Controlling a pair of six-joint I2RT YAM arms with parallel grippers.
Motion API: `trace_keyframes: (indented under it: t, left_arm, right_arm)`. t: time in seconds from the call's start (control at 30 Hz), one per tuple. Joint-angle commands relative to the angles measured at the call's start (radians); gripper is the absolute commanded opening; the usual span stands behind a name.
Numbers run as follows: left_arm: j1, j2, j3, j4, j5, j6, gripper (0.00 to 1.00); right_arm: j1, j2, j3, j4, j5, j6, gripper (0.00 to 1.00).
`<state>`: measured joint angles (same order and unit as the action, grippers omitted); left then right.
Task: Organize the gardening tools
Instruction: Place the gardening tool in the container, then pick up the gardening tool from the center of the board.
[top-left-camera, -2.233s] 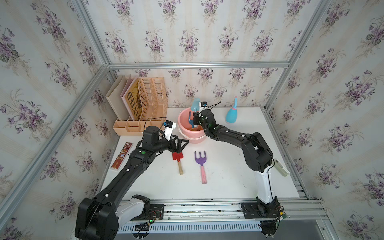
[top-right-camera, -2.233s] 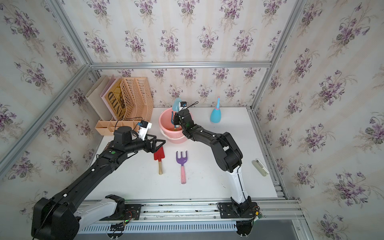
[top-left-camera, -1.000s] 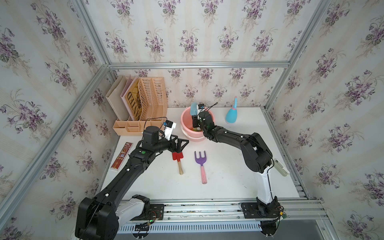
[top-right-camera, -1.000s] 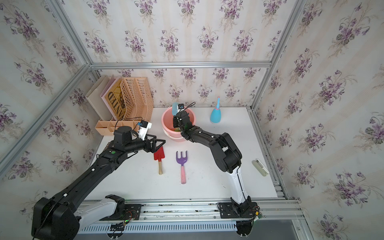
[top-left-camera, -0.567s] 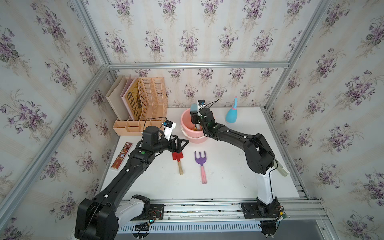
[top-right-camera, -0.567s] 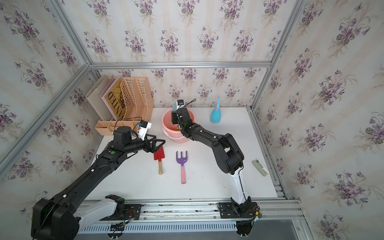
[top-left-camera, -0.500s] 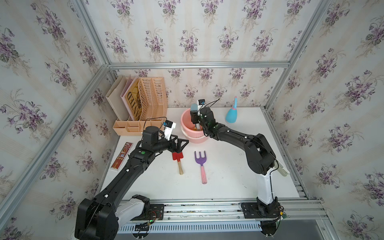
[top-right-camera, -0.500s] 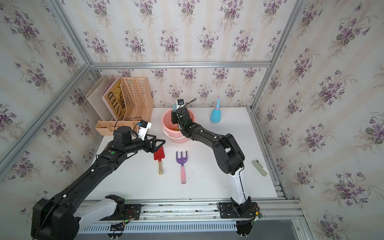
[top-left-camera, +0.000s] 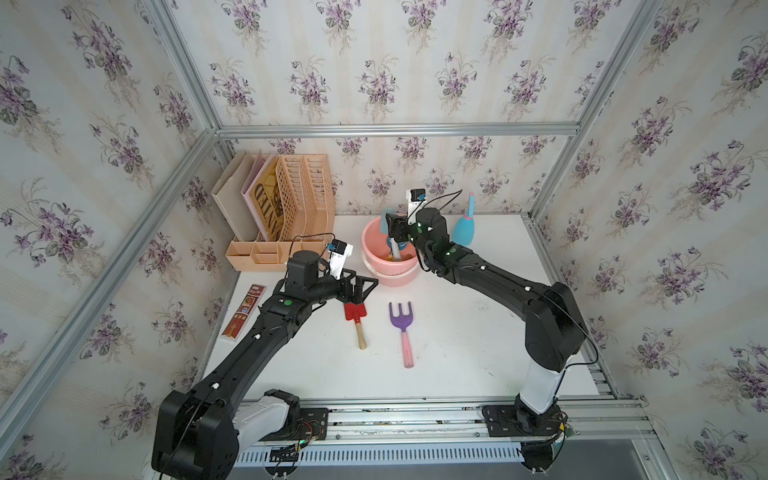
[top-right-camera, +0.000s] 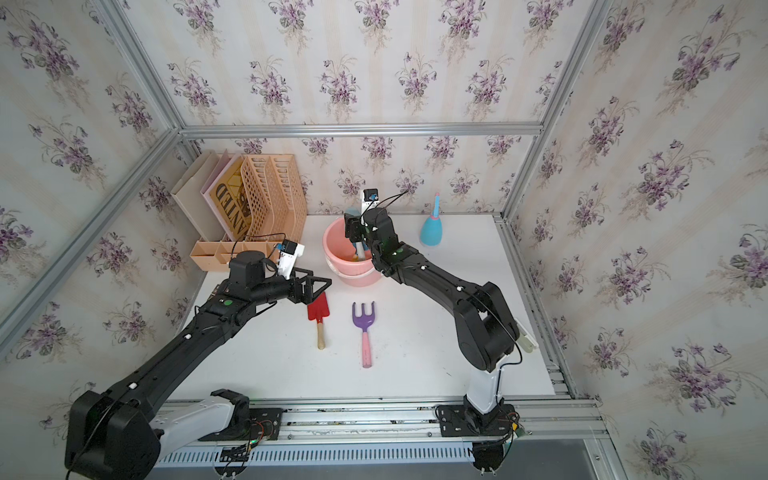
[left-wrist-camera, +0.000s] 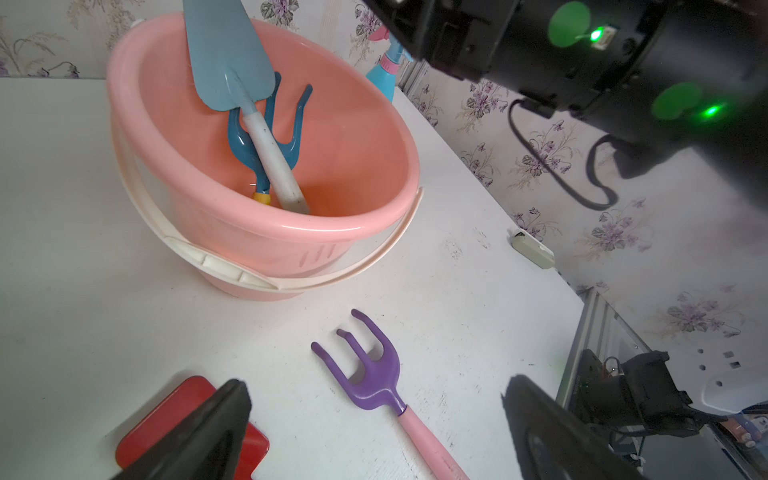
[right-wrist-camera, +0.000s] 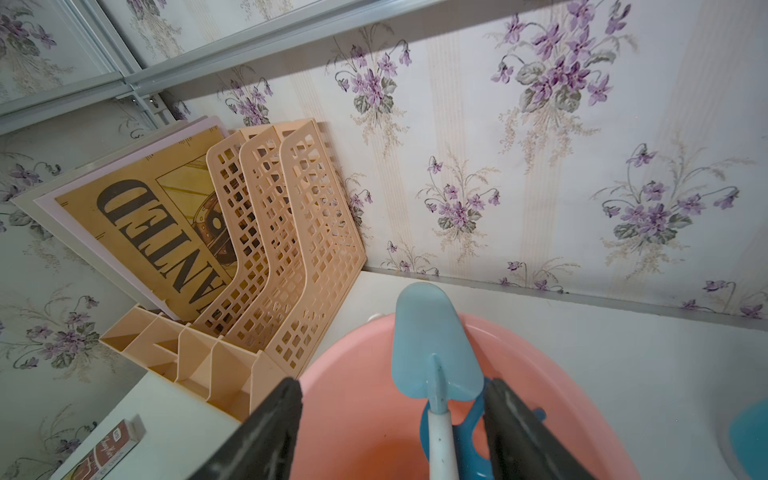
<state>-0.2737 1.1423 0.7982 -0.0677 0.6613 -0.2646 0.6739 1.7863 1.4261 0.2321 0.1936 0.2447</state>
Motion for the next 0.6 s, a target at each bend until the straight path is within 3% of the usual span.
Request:
trace_keyframes:
  t: [0.0,0.33,0.57]
  left_arm:
    - [0.001,0.003,0.005,0.014,-0.013,0.01,0.99]
    - [0.001,-0.002,-0.012,-0.021,-0.054,0.021,0.99]
    - [0.001,-0.035,-0.062,-0.093,-0.102,0.013,0.99]
  right_arm:
    - [0.003,-0.09,-0.063,-0.083,-0.017,0.014,0.73]
    - [0.022,-0.445,-0.336,-0.353,-0.136,0.09,0.74]
    - [0.053,-0.596,-0.474,-0.486,-0.167,0.137,0.75]
